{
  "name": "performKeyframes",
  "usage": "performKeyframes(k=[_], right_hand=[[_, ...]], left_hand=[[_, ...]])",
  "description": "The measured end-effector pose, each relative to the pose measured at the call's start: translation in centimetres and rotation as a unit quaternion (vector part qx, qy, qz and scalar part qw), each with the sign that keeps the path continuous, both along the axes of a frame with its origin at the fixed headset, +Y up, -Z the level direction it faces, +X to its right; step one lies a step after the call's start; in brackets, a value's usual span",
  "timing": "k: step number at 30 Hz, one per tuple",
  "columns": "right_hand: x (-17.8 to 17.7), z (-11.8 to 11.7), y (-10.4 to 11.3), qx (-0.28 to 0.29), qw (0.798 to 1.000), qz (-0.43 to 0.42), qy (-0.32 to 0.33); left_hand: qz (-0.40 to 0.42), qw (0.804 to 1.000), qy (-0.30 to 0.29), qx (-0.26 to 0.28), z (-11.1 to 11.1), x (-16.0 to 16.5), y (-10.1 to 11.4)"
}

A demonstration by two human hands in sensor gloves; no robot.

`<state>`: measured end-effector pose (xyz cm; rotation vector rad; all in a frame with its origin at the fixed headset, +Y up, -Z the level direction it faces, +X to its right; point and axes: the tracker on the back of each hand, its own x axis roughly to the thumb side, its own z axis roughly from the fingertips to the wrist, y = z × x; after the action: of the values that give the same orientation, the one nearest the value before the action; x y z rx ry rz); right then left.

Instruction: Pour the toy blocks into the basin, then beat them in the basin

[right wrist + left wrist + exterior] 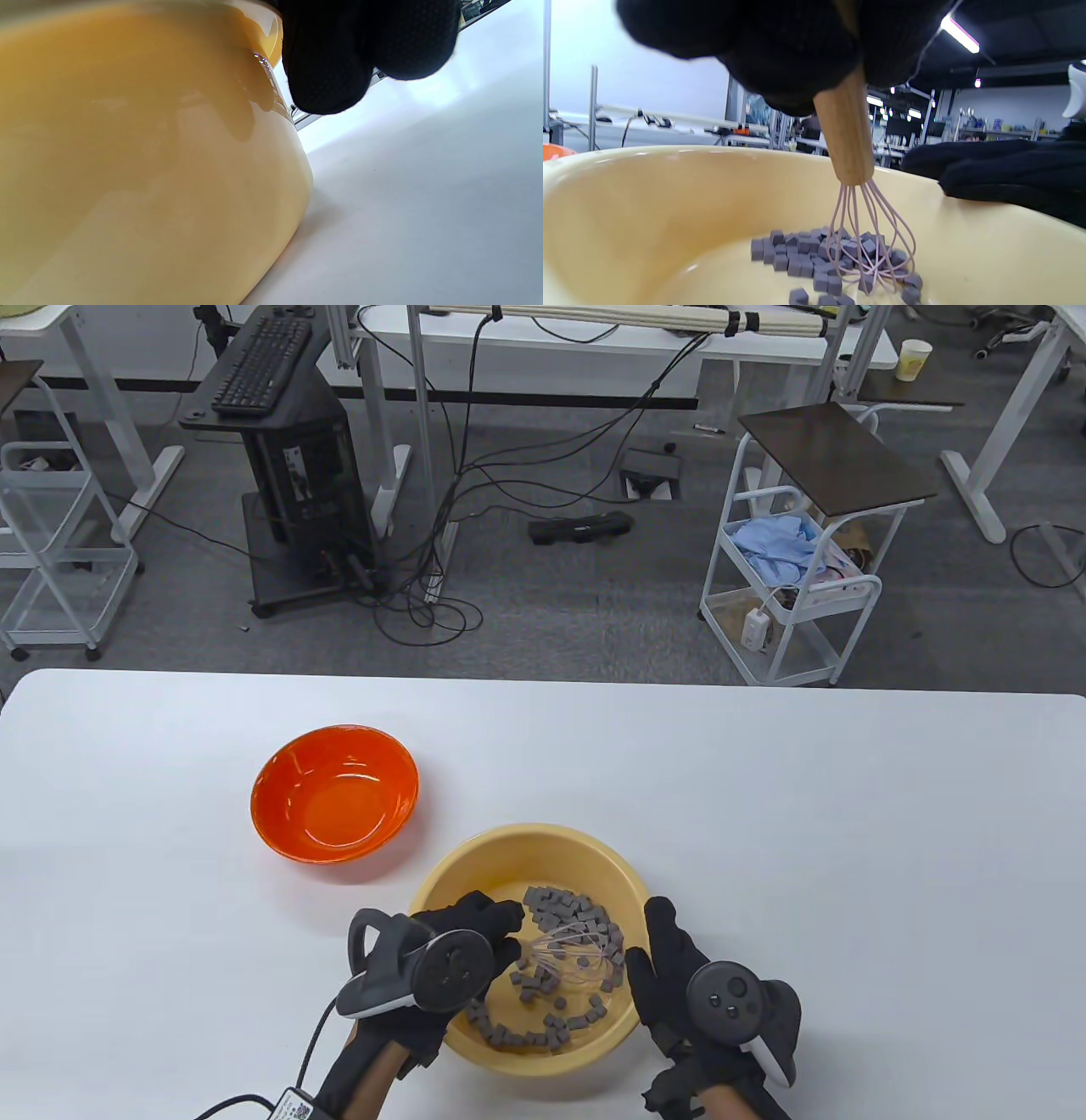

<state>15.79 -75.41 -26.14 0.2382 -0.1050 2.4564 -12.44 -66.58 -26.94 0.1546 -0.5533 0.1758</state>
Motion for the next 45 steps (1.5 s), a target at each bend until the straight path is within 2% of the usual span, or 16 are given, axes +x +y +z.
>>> performKeyframes(k=[2, 11, 19, 23, 39, 45], right_hand=[[0.0, 0.0, 0.0, 0.0, 1.0, -0.001, 0.0], [0.0, 0.0, 0.0, -0.001, 1.0, -0.002, -0.001], [0.0, 0.0, 0.0, -0.003, 1.0, -0.002, -0.001], [0.0, -0.1, 0.0, -0.003, 1.0, -0.001, 0.0], [0.0, -0.1, 0.0, -0.003, 1.0, 0.0, 0.002], [-0.1, -0.1, -0.1, -0.004, 1.0, -0.002, 0.002]], left_hand=[[0.009, 0.999, 0.006, 0.034, 0.3, -0.3, -0.6], [-0.037, 0.992, 0.055, 0.111, 1.3, -0.3, -1.1], [-0.071, 0.986, 0.079, 0.131, 1.7, -0.3, -0.6], [-0.118, 0.98, 0.116, 0.108, 2.0, -0.3, 0.7], [-0.181, 0.971, 0.141, 0.062, 3.0, -0.8, 3.3], [-0.176, 0.975, 0.137, 0.022, 3.5, -1.8, 4.6]])
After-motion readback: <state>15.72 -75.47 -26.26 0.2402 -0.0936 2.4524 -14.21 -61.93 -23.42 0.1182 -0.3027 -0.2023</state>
